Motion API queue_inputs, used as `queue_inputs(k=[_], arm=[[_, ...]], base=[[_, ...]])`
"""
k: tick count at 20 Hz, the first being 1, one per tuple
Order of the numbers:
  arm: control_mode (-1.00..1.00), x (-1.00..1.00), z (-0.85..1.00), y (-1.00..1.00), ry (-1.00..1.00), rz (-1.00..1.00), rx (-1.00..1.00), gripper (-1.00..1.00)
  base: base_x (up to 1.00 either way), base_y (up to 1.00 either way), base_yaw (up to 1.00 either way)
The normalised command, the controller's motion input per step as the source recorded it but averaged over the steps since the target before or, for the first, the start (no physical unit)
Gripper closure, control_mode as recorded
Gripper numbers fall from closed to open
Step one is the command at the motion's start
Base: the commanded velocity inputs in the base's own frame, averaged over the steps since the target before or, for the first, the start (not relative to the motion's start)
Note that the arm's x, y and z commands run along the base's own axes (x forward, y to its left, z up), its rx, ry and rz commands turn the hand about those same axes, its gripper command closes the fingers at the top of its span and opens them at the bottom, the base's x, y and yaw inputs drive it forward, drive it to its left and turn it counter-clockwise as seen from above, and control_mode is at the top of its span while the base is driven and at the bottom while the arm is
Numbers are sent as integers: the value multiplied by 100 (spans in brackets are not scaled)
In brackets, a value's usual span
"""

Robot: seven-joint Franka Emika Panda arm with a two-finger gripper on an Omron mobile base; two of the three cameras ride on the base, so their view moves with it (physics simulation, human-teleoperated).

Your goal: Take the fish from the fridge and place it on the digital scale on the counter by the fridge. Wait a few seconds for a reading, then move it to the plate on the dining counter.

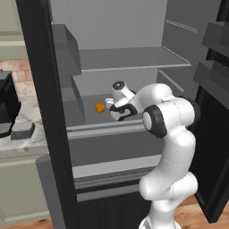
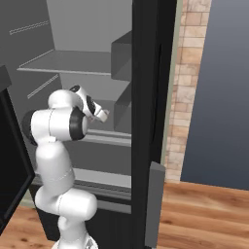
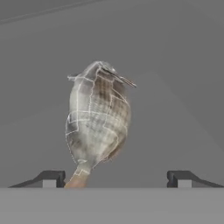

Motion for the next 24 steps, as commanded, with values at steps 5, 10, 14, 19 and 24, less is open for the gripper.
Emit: queue_inputs(k=[5,10,14,19,24], arm=[[-100,50,-12,0,0,0,0,-100],[-100,43,-12,0,0,0,0,-100],[-100,28,-20,0,0,0,0,-100],[-100,17,-27,0,0,0,0,-100],[-100,21,-43,6,0,0,0,100]], base=[[0,0,0],[0,0,0],[0,0,0],[0,0,0],[0,0,0]])
